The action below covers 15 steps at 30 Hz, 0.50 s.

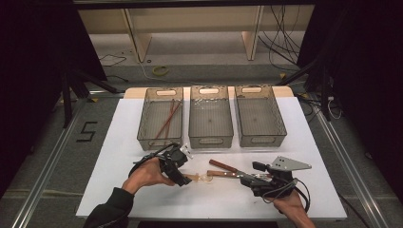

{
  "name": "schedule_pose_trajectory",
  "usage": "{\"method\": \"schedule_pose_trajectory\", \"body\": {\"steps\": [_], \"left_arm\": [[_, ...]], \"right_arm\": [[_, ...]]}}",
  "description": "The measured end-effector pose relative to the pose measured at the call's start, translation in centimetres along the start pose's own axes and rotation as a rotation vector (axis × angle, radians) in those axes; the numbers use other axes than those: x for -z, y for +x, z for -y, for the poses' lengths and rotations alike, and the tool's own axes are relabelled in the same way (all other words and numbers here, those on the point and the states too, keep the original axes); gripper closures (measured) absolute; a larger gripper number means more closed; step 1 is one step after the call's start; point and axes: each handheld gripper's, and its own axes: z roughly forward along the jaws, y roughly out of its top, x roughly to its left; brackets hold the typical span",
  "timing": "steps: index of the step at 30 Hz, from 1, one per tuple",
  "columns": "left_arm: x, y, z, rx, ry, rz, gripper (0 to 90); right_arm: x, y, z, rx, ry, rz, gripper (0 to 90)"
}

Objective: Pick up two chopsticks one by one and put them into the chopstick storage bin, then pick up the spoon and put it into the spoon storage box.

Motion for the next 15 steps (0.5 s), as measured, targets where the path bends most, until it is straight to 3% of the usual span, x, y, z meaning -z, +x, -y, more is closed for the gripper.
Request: {"method": "schedule_pose_trajectory", "body": {"steps": [15], "left_arm": [[-0.43, -0.55, -0.42, -0.067, 0.043, 0.02, 40.2]], "right_arm": [[-0.04, -0.08, 0.02, 0.001, 0.004, 0.002, 23.9]]}}
